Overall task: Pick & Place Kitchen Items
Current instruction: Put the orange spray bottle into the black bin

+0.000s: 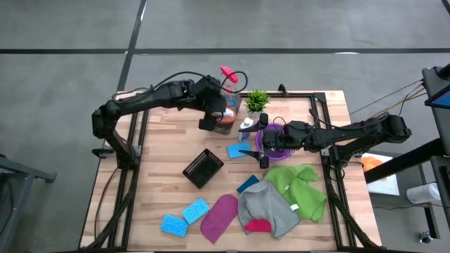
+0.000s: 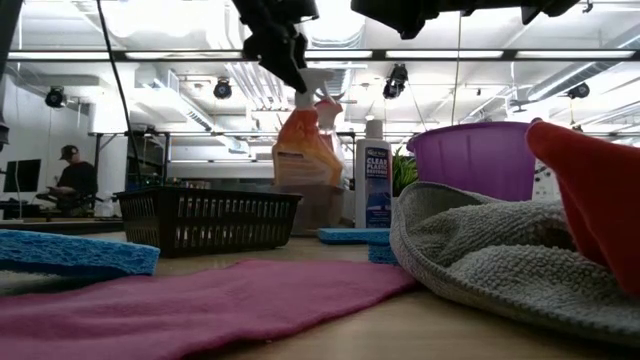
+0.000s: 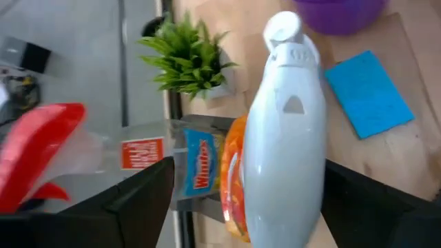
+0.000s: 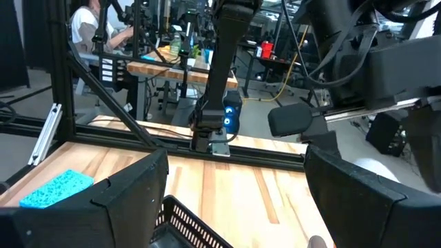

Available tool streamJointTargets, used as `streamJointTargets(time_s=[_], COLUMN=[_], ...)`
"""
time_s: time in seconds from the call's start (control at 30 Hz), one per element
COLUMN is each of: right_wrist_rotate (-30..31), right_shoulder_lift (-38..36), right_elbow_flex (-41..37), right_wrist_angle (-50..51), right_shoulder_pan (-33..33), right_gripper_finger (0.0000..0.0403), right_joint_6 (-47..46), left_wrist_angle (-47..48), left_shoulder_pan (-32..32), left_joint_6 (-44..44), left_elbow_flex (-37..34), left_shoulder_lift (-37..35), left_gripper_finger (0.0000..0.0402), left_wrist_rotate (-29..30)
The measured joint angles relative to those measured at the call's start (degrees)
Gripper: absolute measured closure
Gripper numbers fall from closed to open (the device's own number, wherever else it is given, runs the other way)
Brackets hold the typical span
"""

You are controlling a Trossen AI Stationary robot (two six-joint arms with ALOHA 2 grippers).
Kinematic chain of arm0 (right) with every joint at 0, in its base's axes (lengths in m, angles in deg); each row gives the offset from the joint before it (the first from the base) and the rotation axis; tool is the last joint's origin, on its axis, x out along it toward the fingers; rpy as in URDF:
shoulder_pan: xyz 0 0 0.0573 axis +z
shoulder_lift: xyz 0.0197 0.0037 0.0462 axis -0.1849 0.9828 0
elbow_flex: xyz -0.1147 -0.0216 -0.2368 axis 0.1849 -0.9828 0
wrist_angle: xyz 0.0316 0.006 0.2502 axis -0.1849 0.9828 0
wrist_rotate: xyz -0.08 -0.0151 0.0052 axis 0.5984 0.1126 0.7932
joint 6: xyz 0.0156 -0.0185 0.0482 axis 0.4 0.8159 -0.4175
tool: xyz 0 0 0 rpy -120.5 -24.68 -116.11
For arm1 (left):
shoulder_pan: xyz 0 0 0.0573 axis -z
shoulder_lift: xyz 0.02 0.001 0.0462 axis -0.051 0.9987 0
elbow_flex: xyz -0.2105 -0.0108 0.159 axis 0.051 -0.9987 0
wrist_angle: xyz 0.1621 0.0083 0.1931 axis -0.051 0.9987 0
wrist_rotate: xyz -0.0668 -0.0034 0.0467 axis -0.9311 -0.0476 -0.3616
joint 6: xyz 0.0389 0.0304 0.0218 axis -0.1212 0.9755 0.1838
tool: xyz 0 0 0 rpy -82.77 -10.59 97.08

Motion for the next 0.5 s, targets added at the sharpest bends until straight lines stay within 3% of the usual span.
streamJointTargets(time_s=[0.2, 0.5], right_wrist_rotate=[0.0, 0.1], right_shoulder_lift=[0.0, 0.0], right_elbow_flex=[0.0, 0.0], right_wrist_angle=[0.0, 0.4], right_shoulder_pan=[0.0, 0.0], right_gripper_finger=[0.0069, 0.0069], right_joint_6=[0.0, -0.2], left_wrist_angle=[-4.0, -4.9], left_shoulder_pan=[-0.1, -0.7], left_joint_6=[0.0, -0.7], left_elbow_flex=[0.1, 0.1], left_shoulder_lift=[-1.8, -3.8], left_gripper_finger=[0.0067, 0.0066], left_wrist_rotate=[3.9, 4.5])
